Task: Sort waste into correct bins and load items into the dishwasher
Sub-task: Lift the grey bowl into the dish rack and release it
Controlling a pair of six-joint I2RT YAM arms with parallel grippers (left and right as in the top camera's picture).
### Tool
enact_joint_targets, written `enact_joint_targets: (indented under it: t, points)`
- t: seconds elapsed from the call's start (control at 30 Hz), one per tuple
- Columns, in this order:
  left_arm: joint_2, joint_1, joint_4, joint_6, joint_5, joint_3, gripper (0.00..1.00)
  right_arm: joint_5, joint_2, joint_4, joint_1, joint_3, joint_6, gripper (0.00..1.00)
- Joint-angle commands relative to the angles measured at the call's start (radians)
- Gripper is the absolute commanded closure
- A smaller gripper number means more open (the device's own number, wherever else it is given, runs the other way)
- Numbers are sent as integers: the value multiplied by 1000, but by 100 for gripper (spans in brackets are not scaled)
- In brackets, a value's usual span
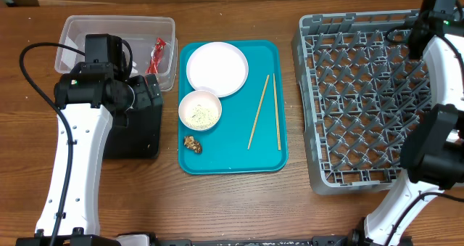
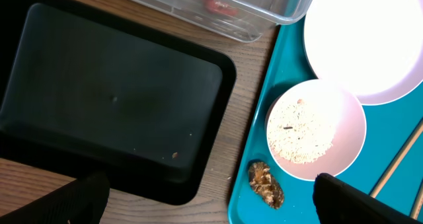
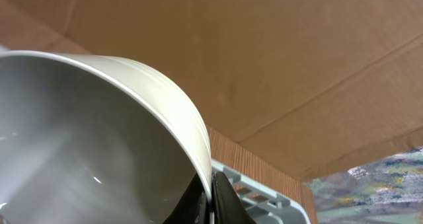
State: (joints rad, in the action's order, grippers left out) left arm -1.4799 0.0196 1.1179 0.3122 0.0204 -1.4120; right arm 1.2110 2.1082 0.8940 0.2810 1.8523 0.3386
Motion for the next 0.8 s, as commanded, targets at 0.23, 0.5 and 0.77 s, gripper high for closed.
enact_joint_targets:
  t: [0.23,0.5,0.77]
  points:
    - [1,0,-3,-1,13,-10,0,-235,32,150,-2,-1,102,96]
    - [1,0,-3,-1,12,-10,0,-249,32,261,-32,-1,194,96]
    - [1,0,1,-1,12,-10,0,-296,32,299,-95,-1,194,96]
